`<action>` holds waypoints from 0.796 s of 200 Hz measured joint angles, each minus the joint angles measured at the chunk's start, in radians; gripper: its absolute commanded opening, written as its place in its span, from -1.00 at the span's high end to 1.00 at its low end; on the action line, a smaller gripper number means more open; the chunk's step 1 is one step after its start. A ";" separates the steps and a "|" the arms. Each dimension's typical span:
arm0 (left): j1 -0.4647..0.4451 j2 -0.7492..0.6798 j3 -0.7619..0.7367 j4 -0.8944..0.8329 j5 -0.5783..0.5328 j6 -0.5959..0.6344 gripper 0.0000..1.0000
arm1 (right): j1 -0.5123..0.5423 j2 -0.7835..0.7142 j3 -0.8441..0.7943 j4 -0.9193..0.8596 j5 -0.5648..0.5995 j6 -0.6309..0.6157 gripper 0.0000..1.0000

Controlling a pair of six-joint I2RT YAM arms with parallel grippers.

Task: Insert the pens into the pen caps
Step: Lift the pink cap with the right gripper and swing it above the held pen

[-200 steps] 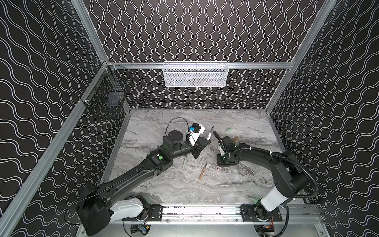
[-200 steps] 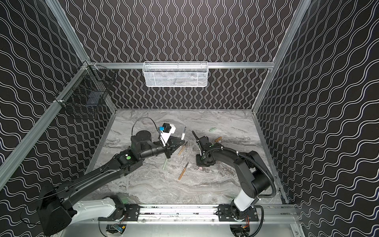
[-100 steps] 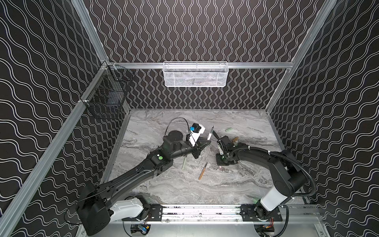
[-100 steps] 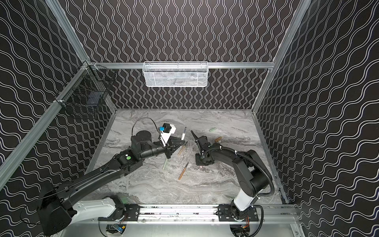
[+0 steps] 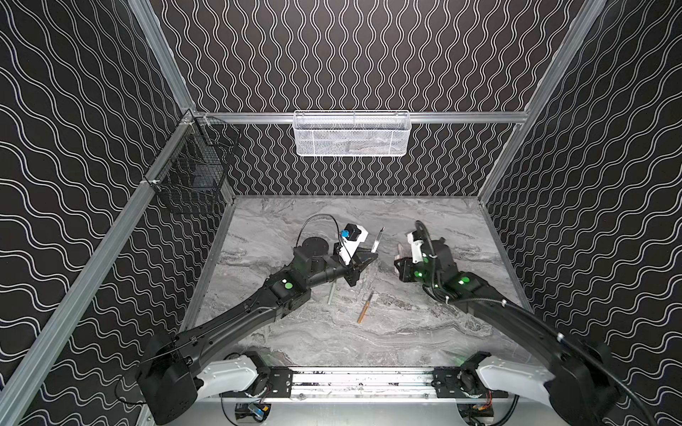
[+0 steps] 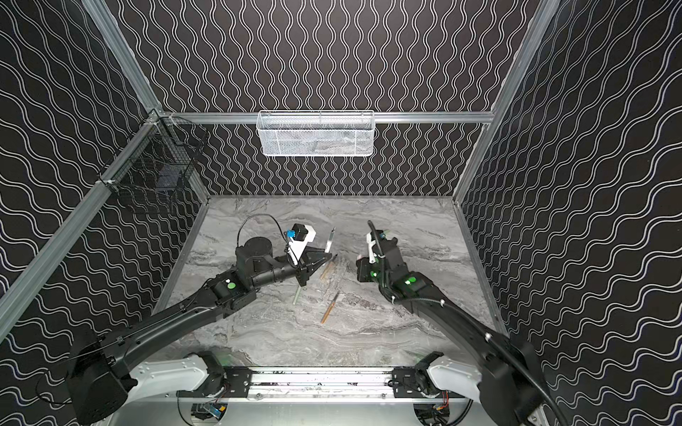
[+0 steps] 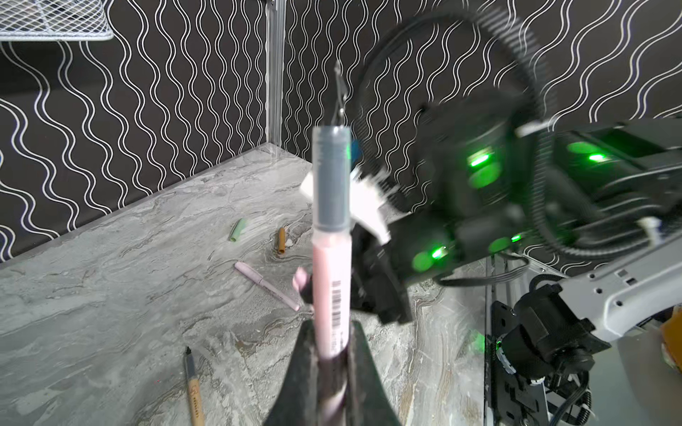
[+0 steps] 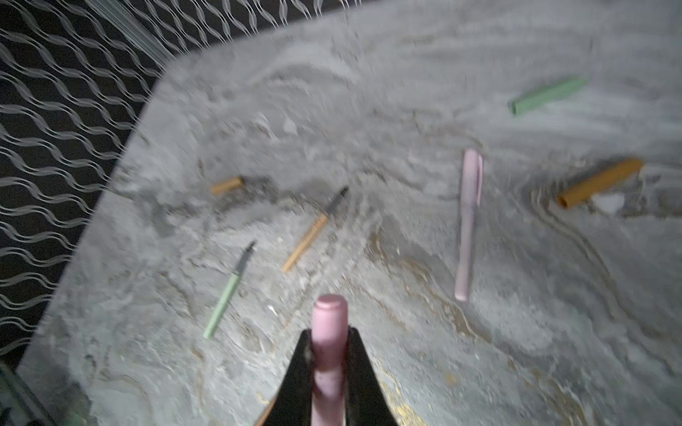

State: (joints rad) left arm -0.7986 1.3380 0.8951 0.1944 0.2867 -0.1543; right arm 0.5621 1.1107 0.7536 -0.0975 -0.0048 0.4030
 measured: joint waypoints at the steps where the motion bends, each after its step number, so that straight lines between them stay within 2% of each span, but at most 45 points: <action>1: 0.000 0.000 0.000 0.000 -0.001 0.000 1.00 | 0.000 -0.004 -0.002 0.005 0.000 0.000 0.82; 41: 0.000 0.003 -0.019 0.040 -0.016 0.000 1.00 | 0.003 -0.137 -0.021 0.296 0.000 -0.026 0.82; 91: -0.006 0.009 -0.026 0.071 -0.001 -0.004 1.00 | 0.036 -0.132 0.071 0.544 -0.061 -0.037 0.83; 159: -0.017 0.008 -0.026 0.074 0.014 -0.004 1.00 | 0.104 -0.096 0.112 0.637 -0.102 -0.030 0.83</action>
State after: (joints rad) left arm -0.8158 1.3464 0.8692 0.2687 0.3008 -0.1585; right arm 0.6662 1.0145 0.8658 0.5400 -0.1066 0.3729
